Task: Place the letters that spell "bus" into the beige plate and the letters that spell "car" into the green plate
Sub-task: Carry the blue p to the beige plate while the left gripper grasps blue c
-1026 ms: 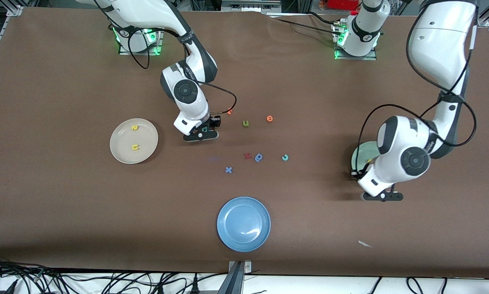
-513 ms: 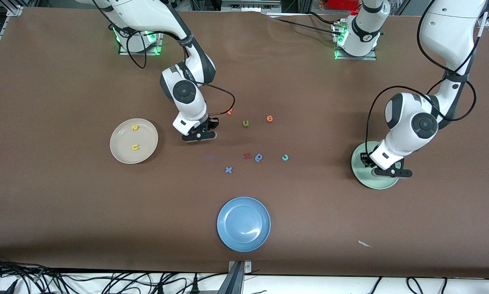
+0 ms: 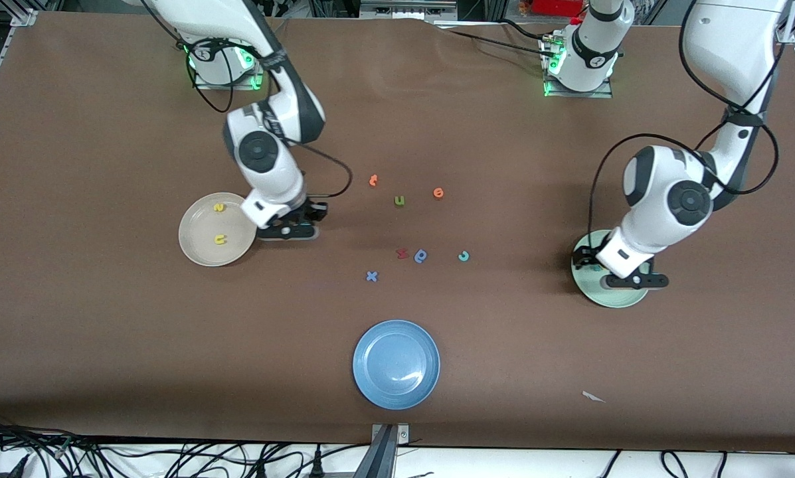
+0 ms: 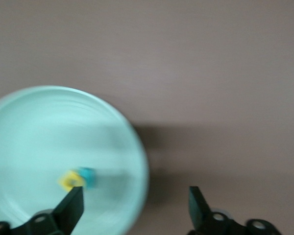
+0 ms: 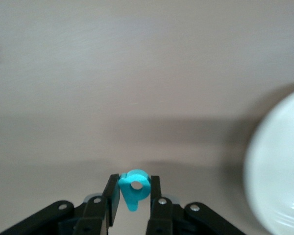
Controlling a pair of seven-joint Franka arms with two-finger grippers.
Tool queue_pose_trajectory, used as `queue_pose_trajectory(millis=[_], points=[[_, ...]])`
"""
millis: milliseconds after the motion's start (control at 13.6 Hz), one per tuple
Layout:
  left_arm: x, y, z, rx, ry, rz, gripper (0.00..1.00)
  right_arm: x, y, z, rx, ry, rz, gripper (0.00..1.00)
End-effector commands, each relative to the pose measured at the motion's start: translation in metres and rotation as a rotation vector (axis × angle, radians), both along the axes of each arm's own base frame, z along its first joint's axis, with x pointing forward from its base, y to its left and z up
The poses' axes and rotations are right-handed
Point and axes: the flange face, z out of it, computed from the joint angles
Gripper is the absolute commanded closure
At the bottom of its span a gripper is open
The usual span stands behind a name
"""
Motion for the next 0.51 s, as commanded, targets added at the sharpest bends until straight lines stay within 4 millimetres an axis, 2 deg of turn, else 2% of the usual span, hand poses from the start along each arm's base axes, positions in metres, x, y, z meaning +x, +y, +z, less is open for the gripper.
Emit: queue_pose_trajectory(millis=[0,220,367,440], points=[[-0.012,-0.073,-0.006,-0.015,0.024,0.122,0.0,0.003,-0.063,0.006,-0.037,0.062,-0.038,0.99],[-0.03,-0.16,-0.021,-0.023,0.033,0.162,0.0,0.001,-0.148,-0.016,-0.08,0.113,-0.048,0.96],[-0.028,-0.202,-0.033,-0.036,0.033,0.184,0.0,0.006,-0.19,-0.027,-0.099,0.128,-0.043,0.96],[-0.023,-0.218,-0.041,-0.044,0.032,0.194,0.0,0.008,-0.205,-0.033,-0.107,0.13,-0.048,0.96]])
